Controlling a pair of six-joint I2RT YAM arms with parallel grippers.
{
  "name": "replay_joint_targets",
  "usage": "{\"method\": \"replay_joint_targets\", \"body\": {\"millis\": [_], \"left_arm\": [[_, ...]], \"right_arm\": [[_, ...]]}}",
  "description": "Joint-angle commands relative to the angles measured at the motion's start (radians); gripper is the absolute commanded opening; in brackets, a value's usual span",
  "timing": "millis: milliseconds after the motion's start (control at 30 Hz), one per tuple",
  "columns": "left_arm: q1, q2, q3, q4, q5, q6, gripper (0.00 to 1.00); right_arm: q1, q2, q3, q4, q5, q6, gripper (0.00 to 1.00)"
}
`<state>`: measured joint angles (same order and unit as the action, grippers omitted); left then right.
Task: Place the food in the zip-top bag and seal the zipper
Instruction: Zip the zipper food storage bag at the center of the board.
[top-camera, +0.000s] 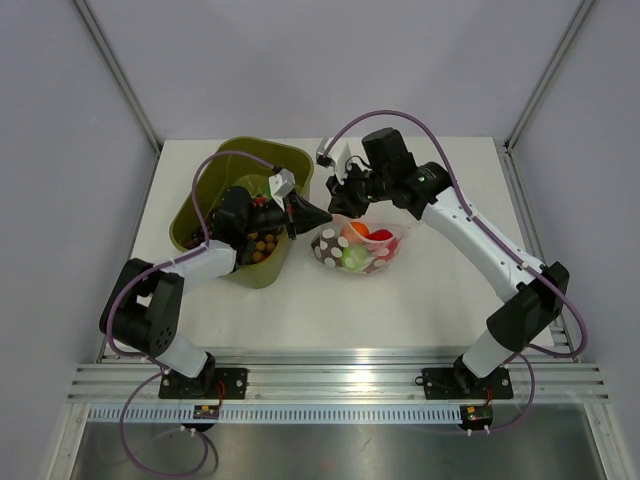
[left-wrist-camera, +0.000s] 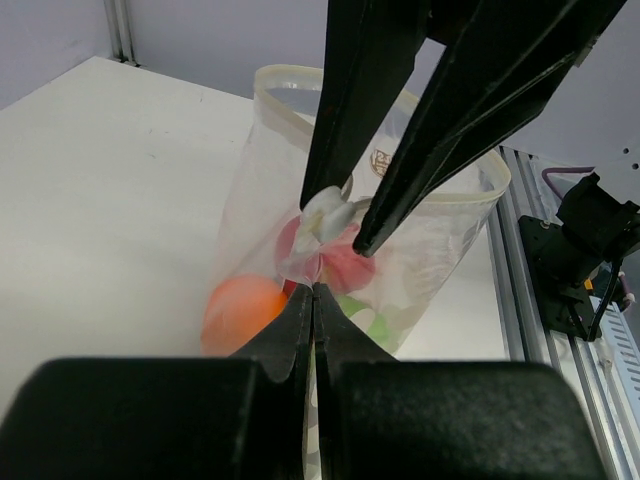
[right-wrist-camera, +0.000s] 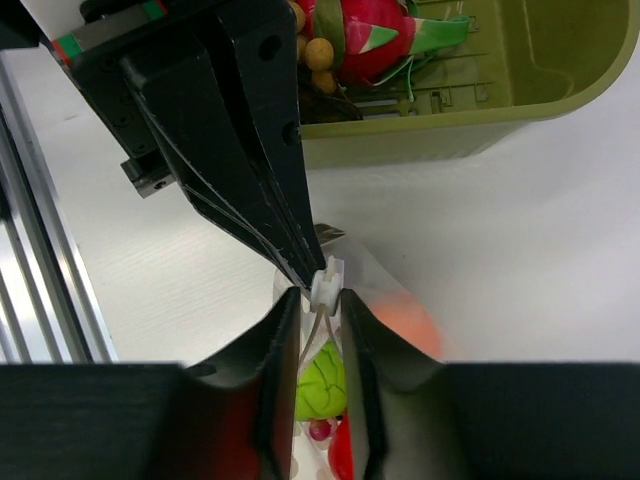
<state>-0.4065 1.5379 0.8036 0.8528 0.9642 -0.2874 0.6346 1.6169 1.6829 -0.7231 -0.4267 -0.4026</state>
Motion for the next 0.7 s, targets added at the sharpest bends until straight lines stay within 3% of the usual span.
{"method": "replay_joint_targets", "body": {"millis": [0, 67, 300, 367, 467, 600, 667], "left_arm": [[-0.005, -0.048, 0.022, 0.045, -0.004, 0.022, 0.0], [-0.006, -0.05, 0.022, 0.045, -0.005, 0.025, 0.0], [-0.005, -0.055, 0.02, 0.029, 0.005, 0.033, 0.0], [-0.003, -0.052, 0.032, 0.017, 0.092, 0.054, 0.01], [0.008, -0.032, 0.123, -0.125, 0.183, 0.06, 0.34], [0.015, -0.041, 0.227, -0.513, 0.196, 0.252, 0.44], [0.014, -0.067, 0.233, -0.564, 0.173, 0.352, 0.49]], "right_arm": [[0.011, 0.012, 0.046, 0.025, 0.025, 0.01, 0.2], [0.011, 0.012, 0.041, 0.033, 0.025, 0.013, 0.13], [0.011, -0.018, 0.006, 0.062, 0.02, 0.018, 0.06], [0.011, -0.026, -0.005, 0.065, 0.019, 0.01, 0.04], [0.011, -0.043, -0.025, 0.076, 0.023, -0.002, 0.0], [0.011, -0.069, -0.052, 0.077, 0.016, -0.027, 0.0], [0.011, -0.075, -0.064, 0.076, 0.006, -0.039, 0.0]]}}
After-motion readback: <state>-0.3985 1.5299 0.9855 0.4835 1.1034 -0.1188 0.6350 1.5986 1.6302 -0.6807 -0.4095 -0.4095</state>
